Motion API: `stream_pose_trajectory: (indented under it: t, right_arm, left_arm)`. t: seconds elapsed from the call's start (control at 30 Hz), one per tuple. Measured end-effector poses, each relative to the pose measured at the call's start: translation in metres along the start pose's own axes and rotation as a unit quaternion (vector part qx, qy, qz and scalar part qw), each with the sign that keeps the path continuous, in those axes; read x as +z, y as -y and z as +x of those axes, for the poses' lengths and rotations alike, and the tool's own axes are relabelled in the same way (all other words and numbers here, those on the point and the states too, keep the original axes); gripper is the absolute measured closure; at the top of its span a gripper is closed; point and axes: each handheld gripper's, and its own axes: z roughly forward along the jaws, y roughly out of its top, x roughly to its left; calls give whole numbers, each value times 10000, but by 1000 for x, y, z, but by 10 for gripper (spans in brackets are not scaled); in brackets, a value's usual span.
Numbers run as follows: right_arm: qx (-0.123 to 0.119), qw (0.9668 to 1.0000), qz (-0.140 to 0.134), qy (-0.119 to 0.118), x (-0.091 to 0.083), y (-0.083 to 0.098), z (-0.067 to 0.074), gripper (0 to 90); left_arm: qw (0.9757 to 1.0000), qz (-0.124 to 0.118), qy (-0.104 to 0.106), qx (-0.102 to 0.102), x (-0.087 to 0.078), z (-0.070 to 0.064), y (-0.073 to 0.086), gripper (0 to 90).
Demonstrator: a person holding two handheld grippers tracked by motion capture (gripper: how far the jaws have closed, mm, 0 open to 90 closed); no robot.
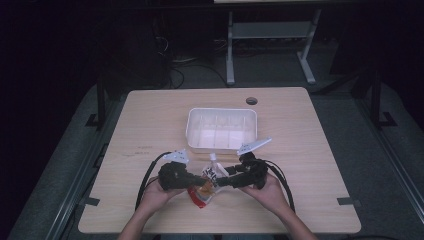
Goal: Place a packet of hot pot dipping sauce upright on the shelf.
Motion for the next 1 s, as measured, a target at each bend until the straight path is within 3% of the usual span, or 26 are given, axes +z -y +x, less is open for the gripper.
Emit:
stream_pose_trajectory:
  t: [0.13, 0.17, 0.2, 0.3, 0.63, 0.8, 0.83, 1.0]
  right_arm:
    - [94, 9999, 87, -44, 11, 6, -2, 550]
    - [100, 9999, 64, -104, 13, 7, -1, 627]
    - [100, 9999, 64, -104, 13, 7, -1, 627]
    - [18, 9999, -96, -91, 10, 6, 3, 742]
    - [165, 9995, -277, -53, 4, 5, 4, 808]
    - [244, 9991, -340, -53, -1, 3, 6, 845]
    - [271, 9990, -349, -41, -2, 3, 7, 848]
    - [235, 9989, -403, 55, -10, 0, 10, 859]
  left_arm:
    - [10000, -30, -9, -37, -1, 1, 1, 889]
    - [10000, -52, -11, -62, -1, 1, 2, 889]
    - [10000, -52, -11, -62, -1, 1, 2, 889]
    - [10000, -37, -46, -81, -1, 1, 2, 888]
    - [9999, -69, -82, 36, -4, -2, 2, 855]
    - [9996, -39, -218, 200, -5, -9, 0, 783]
    - [9990, -17, -357, 260, -7, -11, 0, 759]
    - [9983, -30, -502, 285, -10, -12, 1, 675]
